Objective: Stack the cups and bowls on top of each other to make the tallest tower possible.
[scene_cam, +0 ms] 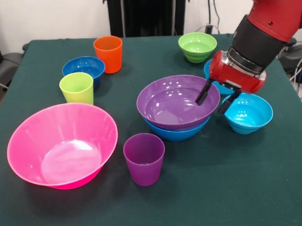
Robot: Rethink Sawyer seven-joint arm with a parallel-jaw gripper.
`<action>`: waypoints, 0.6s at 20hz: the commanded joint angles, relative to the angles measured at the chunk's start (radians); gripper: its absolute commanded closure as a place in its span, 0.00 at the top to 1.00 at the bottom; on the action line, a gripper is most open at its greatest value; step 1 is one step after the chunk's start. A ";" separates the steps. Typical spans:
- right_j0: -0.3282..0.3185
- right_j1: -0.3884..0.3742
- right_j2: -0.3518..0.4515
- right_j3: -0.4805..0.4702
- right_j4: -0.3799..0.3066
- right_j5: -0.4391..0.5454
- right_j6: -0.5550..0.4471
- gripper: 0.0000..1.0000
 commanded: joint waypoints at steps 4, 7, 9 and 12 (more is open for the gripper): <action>0.010 -0.034 0.080 -0.009 0.031 0.067 0.175 1.00; 0.011 -0.045 0.088 0.005 0.034 0.073 0.171 1.00; 0.005 -0.039 0.089 -0.004 0.034 0.076 0.167 1.00; -0.001 -0.038 0.092 -0.013 0.036 0.084 0.161 1.00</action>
